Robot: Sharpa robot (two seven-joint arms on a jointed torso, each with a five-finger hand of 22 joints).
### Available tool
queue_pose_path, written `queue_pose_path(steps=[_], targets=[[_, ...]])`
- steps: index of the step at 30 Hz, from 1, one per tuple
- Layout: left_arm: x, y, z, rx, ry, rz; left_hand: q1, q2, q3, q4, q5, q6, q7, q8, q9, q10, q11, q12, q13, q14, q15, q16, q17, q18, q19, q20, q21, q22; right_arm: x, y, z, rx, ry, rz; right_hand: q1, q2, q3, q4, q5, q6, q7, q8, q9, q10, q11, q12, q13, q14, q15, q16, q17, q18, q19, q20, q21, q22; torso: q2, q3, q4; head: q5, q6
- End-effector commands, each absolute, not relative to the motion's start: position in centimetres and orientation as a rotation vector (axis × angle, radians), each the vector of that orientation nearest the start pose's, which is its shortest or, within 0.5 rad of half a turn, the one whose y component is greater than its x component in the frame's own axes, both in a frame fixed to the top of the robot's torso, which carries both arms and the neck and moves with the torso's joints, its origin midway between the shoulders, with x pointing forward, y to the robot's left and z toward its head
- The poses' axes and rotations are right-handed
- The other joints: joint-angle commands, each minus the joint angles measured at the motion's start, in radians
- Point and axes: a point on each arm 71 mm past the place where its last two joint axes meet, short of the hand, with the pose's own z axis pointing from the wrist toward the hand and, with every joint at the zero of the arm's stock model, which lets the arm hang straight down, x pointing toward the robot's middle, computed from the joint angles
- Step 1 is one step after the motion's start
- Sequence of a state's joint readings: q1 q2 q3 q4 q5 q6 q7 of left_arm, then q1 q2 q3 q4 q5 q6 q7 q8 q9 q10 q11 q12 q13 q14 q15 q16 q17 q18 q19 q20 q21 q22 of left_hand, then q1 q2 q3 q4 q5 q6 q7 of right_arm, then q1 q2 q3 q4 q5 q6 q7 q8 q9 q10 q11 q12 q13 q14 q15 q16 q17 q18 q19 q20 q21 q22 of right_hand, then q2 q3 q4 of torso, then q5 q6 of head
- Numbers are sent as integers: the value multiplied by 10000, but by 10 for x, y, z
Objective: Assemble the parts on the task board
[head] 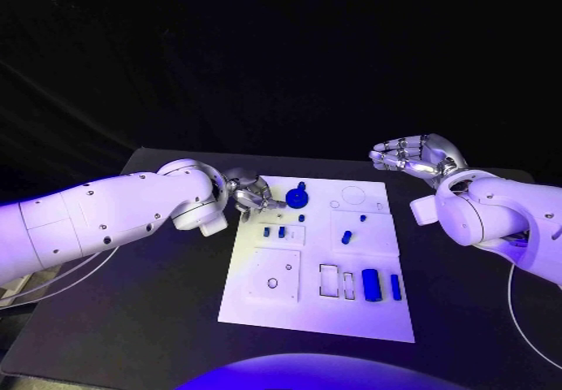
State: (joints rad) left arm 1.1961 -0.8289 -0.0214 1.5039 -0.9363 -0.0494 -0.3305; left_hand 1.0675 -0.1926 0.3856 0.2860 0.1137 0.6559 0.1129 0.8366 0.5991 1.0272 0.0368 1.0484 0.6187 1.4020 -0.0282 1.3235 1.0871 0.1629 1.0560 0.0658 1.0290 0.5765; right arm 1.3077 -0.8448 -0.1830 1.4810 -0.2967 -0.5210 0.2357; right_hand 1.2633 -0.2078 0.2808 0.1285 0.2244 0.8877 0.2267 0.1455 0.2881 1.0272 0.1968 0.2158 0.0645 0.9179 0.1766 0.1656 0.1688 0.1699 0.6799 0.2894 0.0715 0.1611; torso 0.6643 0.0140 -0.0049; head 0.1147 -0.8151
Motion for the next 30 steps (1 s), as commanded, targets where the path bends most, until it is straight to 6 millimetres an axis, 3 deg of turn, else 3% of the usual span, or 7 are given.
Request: queue_pose_path(steps=[1,2,5,10,16,19,30], targets=[[488,196,-193,-3701,19010,-9557,1188,8,241,-204,75,-463,296,-79,-138,-917,276,-445,-392,-1313,253,-1502,-2290,145,-580,230,-716,-525,501,-234,-181,8536,15099,11340,92,118,-73,-4,56,9,232,16,-5,-16,-55,45,9,-18,-37,92,-15,68,78,10,3,11,8,2,-8,-29,7],[488,192,-189,-3332,18554,-9885,2097,-40,556,-367,70,-652,493,-141,-341,-1468,477,-892,-782,-2437,454,-2711,-3892,155,-893,441,-1291,-848,501,-234,-181,8530,15098,11347,154,158,-76,-15,59,22,222,24,-4,-7,-65,57,7,1,-48,123,-20,79,128,8,25,16,8,2,-8,-29,7],[488,182,-184,-2313,17939,-10194,2831,-123,955,-577,60,-785,650,-334,-651,-1873,645,-1357,-1227,-2913,591,-3093,-4180,164,-1105,602,-1756,-1116,501,-234,-181,8515,15095,11366,268,211,-58,-51,62,48,205,38,-3,13,-81,74,5,23,-62,167,-29,90,164,7,48,12,7,12,-7,-82,9],[486,161,-185,-123,17311,-10048,3727,-480,1508,-1101,27,-1044,858,-1249,-1580,-2430,878,-2492,-2282,-3093,778,-3031,-4429,189,-1097,763,-1849,-1168,501,-233,-181,8489,15096,11389,399,271,-8,-100,67,78,186,52,-4,35,-98,90,2,25,-72,208,-47,96,190,6,64,2,27,11,-8,-127,20],[486,141,-197,2230,17344,-9224,3985,-678,1989,-1651,-54,27,643,-2268,-2903,-2023,715,-3607,-3657,-2856,623,-1955,-4503,179,-1166,668,-763,-429,500,-232,-181,8474,15107,11409,456,304,28,-123,68,94,177,59,-6,50,-108,97,1,31,-78,229,-55,100,203,4,72,-3,30,12,-23,-179,41],[487,135,-203,3000,17479,-8791,3687,-804,1865,-1628,-618,215,420,-2915,-3374,-2132,772,-4130,-4120,-2875,691,-1752,-4650,194,-1298,686,-659,-335,499,-231,-181,8468,15118,11435,470,316,41,-128,69,99,174,61,-6,55,-111,100,1,35,-82,237,-57,102,209,3,76,-4,32,13,-27,-189,43],[493,122,-217,4761,18000,-7356,3437,-857,802,-1508,-627,1021,333,-3478,-3773,-1708,659,-4617,-4668,-1839,609,-594,-3662,217,-884,654,-516,-306,498,-231,-180,8486,15070,11390,472,317,42,-129,69,100,174,61,-6,56,-112,100,1,35,-82,238,-58,102,210,3,76,-4,31,4,-14,-234,-3]])
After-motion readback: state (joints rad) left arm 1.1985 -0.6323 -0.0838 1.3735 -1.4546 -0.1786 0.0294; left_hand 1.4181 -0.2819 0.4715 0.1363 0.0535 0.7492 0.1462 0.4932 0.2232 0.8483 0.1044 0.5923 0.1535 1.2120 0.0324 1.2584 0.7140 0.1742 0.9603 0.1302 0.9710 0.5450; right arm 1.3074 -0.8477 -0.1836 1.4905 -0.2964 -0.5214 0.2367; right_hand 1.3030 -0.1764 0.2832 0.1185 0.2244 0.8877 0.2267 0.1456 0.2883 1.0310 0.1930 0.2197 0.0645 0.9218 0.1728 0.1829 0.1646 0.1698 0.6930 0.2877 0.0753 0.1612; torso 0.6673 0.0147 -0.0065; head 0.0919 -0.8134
